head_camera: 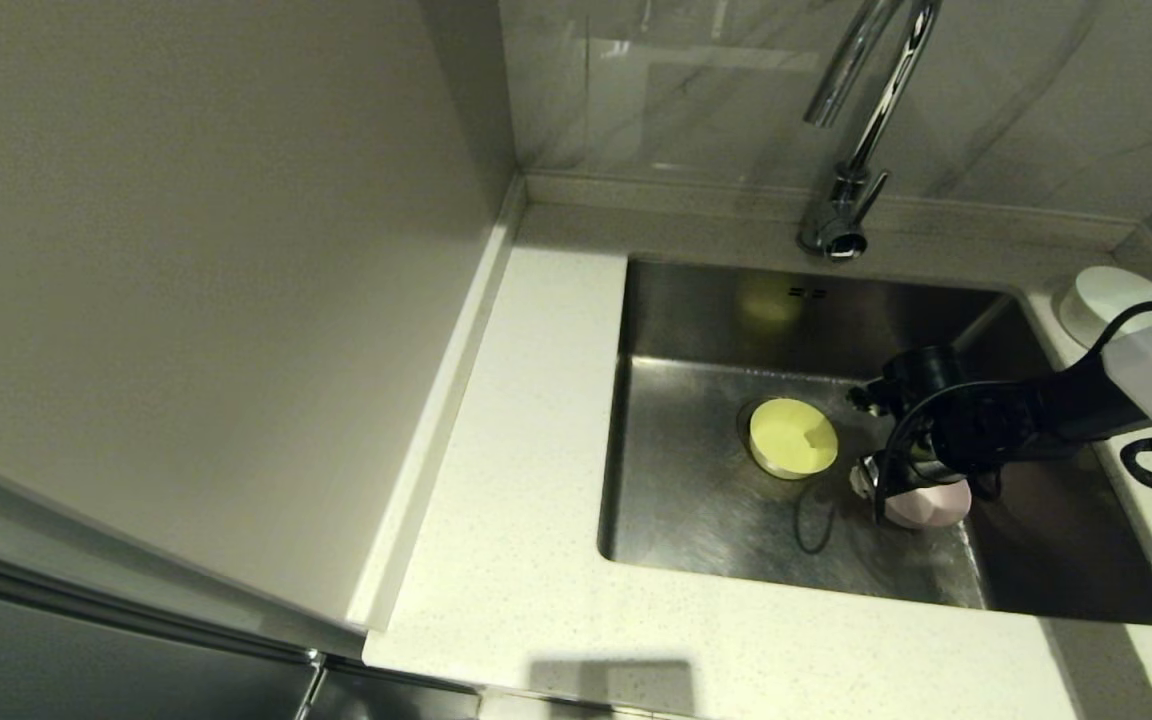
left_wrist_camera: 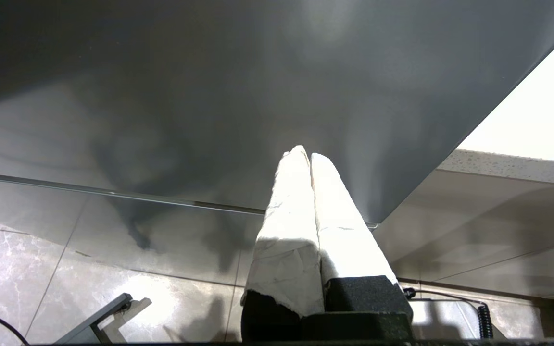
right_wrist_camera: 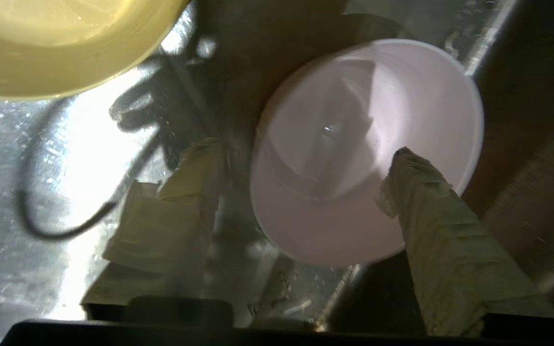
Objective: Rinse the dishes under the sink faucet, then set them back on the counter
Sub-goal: Put a bowl into the sink
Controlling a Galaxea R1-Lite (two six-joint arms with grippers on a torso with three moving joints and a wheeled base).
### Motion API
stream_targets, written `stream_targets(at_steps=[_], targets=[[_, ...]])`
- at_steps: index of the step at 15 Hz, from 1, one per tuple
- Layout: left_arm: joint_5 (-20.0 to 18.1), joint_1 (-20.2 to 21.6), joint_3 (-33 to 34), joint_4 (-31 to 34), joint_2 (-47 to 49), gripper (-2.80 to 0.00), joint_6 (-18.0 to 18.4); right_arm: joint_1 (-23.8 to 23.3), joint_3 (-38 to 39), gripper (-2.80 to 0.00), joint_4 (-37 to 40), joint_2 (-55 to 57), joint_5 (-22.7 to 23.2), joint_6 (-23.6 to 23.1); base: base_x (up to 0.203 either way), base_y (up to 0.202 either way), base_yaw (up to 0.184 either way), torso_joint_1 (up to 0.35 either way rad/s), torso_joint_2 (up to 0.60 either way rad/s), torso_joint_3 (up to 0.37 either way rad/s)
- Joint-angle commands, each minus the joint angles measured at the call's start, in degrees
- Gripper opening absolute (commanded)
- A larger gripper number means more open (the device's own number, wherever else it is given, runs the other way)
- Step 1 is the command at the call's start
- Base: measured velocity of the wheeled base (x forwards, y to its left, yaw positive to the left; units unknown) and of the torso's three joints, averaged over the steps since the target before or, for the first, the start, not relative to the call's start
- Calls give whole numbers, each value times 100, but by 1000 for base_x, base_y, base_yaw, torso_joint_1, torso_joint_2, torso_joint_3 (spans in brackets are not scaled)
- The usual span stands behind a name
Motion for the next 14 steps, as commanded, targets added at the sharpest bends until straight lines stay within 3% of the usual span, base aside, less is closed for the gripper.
stream_targets(at_steps=[1, 6, 14], targets=[[3, 0, 0, -4, -9, -280, -3, -20, 174, 0, 16, -436, -9, -7, 0, 0, 0, 0, 0, 0], [3, 0, 0, -4, -9, -280, -3, -51, 722, 0, 280, -1771, 25, 11, 0, 0, 0, 0, 0, 0], [3, 0, 0, -4, -9, -280, -3, -129, 1782, 0, 620, -4821, 198, -18, 0, 0, 0, 0, 0, 0]])
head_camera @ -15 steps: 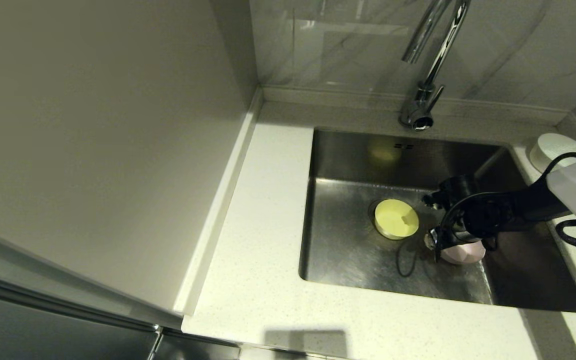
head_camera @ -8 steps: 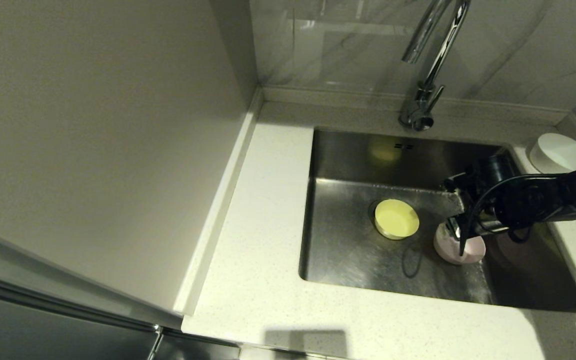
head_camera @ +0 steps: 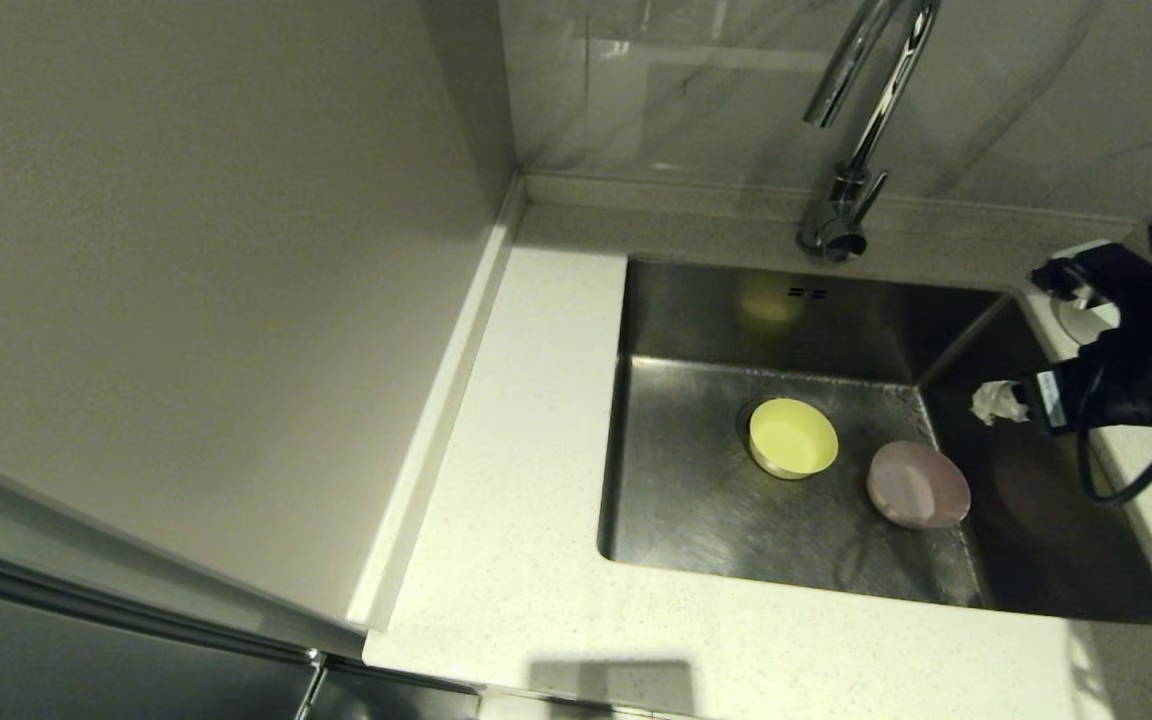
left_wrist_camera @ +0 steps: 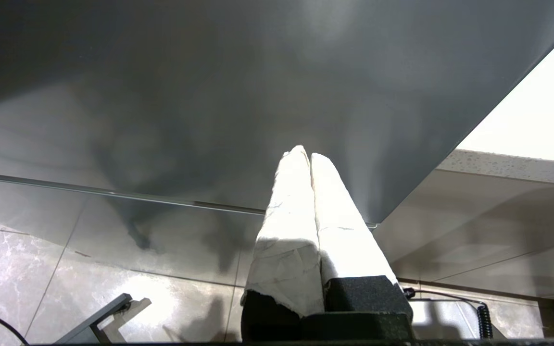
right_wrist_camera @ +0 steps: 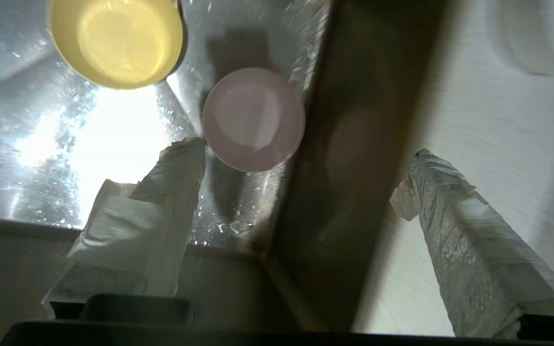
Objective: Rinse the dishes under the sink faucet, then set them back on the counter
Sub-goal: Put a bowl into the sink
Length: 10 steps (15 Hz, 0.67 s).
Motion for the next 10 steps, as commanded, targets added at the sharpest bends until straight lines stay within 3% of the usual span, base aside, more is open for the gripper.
stream_targets(at_steps=[1, 5, 6, 10], targets=[[4, 0, 0, -2, -9, -280, -3, -24, 373, 0, 2, -1179, -6, -22, 0, 0, 0, 0, 0, 0], [4, 0, 0, -2, -9, -280, -3, -103, 1032, 0, -2, -2297, -21, -42, 0, 0, 0, 0, 0, 0], [4, 0, 0, -2, -9, -280, -3, -166, 1188, -280, -3, -2461, -25, -55, 0, 0, 0, 0, 0, 0], [4, 0, 0, -2, -9, -280, -3, -428, 1249, -280, 34, -2647, -26, -52, 0, 0, 0, 0, 0, 0]])
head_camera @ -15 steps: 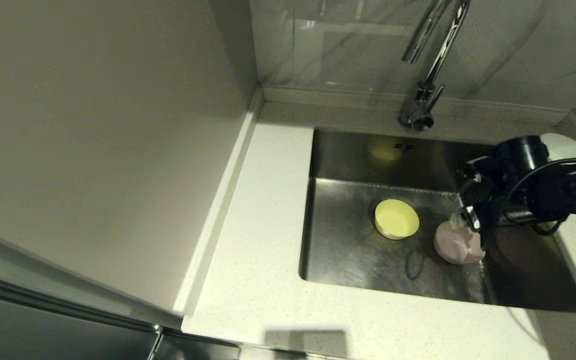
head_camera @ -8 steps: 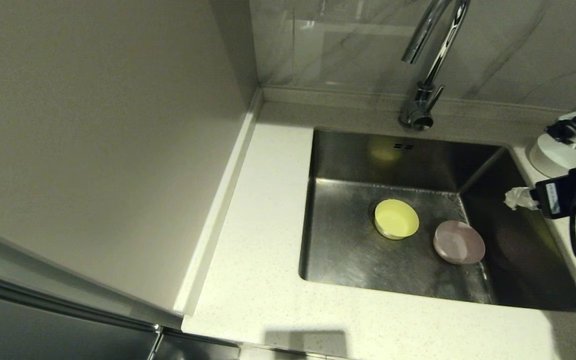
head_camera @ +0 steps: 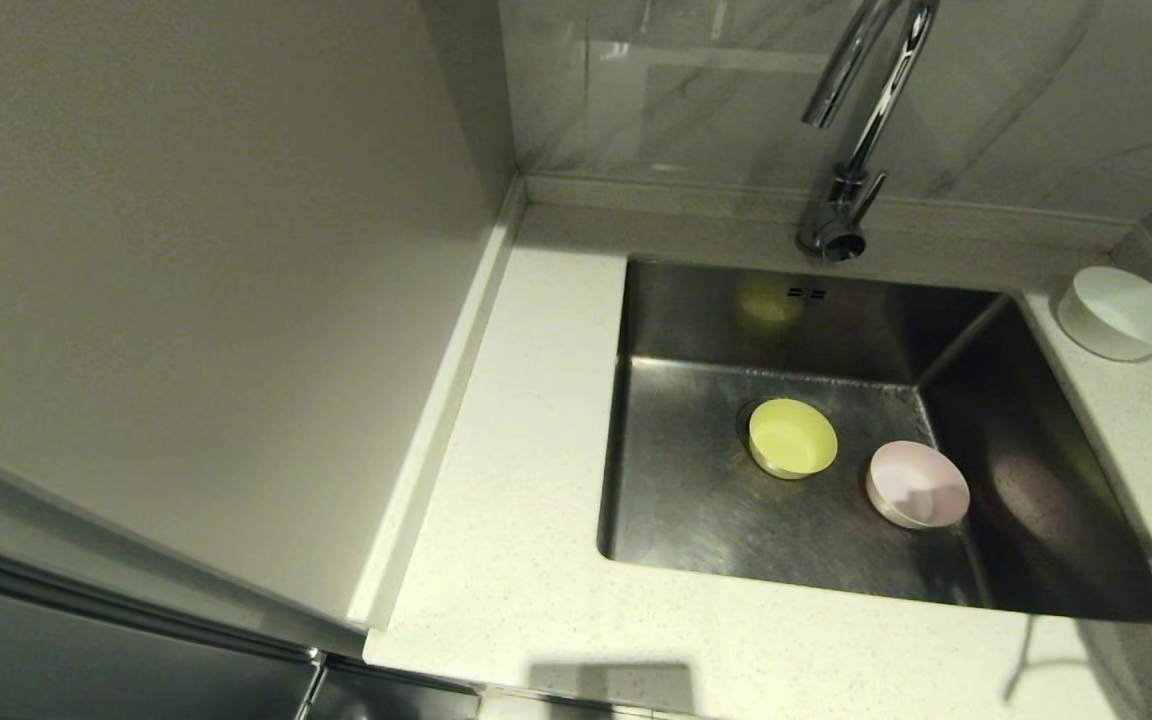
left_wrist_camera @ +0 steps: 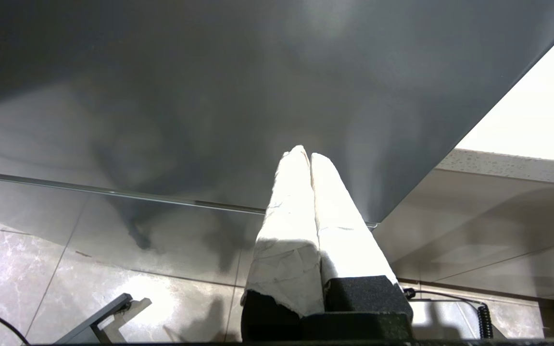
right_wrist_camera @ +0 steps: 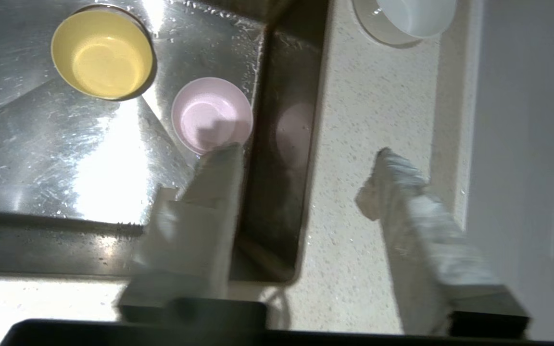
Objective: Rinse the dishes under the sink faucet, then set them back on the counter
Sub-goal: Put a bowl into the sink
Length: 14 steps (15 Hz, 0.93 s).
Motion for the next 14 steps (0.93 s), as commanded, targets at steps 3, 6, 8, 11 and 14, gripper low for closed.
stream_targets(at_steps=[3, 6, 8, 11, 14], targets=[[3, 0, 0, -2, -9, -280, -3, -466, -333, -280, 1063, -148, 2, 58, 0, 0, 0, 0, 0, 0], [3, 0, 0, -2, -9, -280, -3, -716, -1064, -280, 2181, 27, -28, 268, 0, 0, 0, 0, 0, 0], [3, 0, 0, -2, -9, -280, -3, -794, -1828, -280, 2604, 467, -126, 356, 0, 0, 0, 0, 0, 0], [3, 0, 0, -2, -9, -280, -3, -813, -3277, -280, 3092, 1603, -186, 641, 0, 0, 0, 0, 0, 0], [3, 0, 0, -2, -9, -280, -3, -824, -4843, -280, 3298, 2987, -101, 744, 0, 0, 0, 0, 0, 0]])
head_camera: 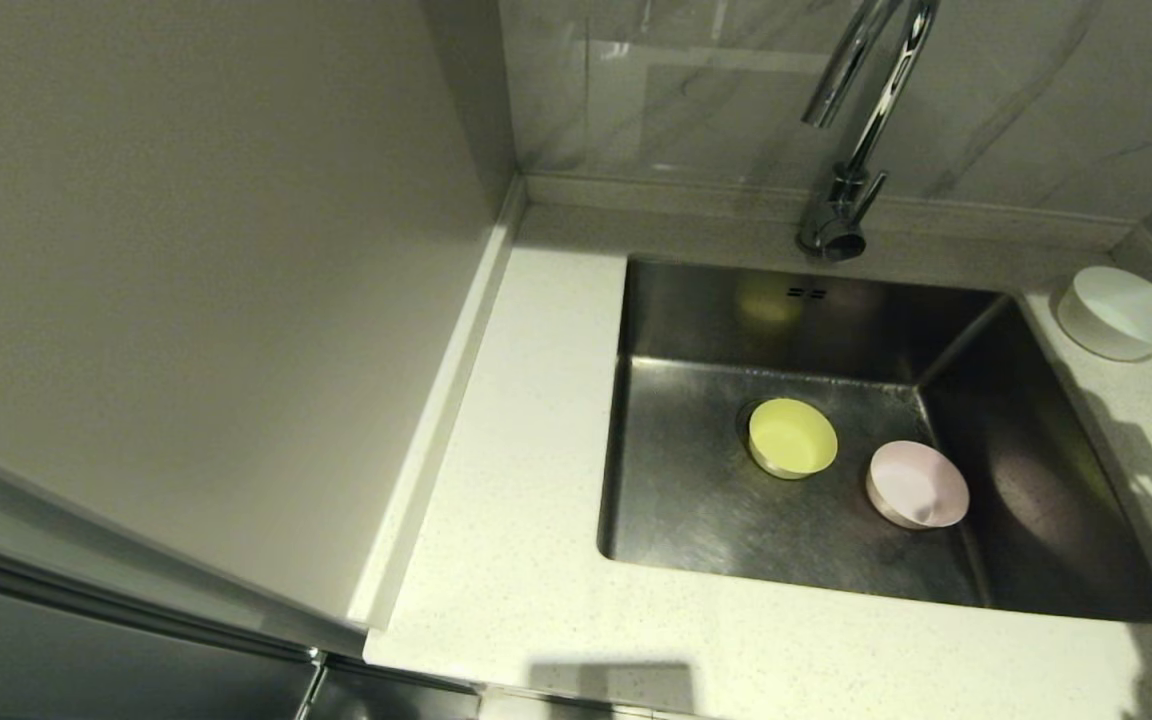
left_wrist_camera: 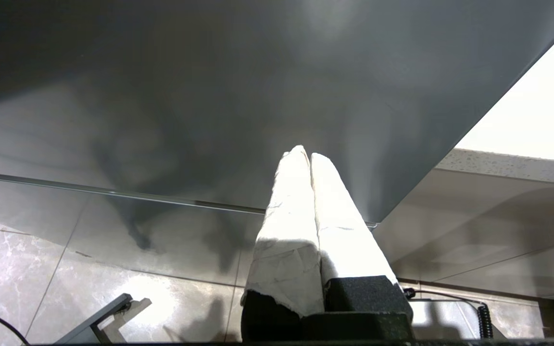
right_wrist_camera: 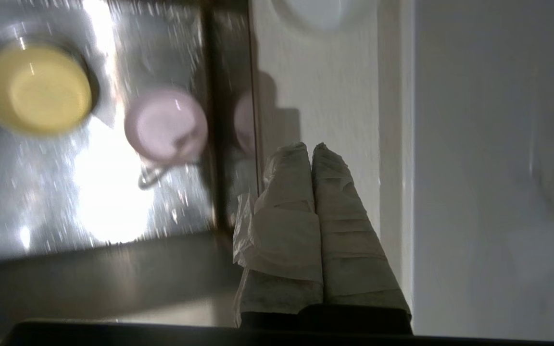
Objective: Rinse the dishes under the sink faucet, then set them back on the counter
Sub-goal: Put a bowl into the sink
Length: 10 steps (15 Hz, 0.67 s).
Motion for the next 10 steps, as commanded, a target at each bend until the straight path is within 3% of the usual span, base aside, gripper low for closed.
stream_targets(at_steps=[1, 2, 3, 7, 10], targets=[[1, 0, 0, -2, -9, -280, -3, -39, -1071, -280, 79, 1364, 155, 7, 0, 0, 0, 0, 0, 0], [1, 0, 0, -2, -9, -280, -3, -124, -1359, -280, 93, 1685, 328, -20, 0, 0, 0, 0, 0, 0], [1, 0, 0, -2, -9, -280, -3, -222, -1557, 0, 98, 1948, 500, -59, 0, 0, 0, 0, 0, 0], [1, 0, 0, -2, -9, -280, -3, -635, -1704, 0, -351, 2529, 1000, -94, 0, 0, 0, 0, 0, 0], [1, 0, 0, -2, -9, -280, -3, -852, -1744, 0, -998, 2878, 1672, -77, 0, 0, 0, 0, 0, 0]])
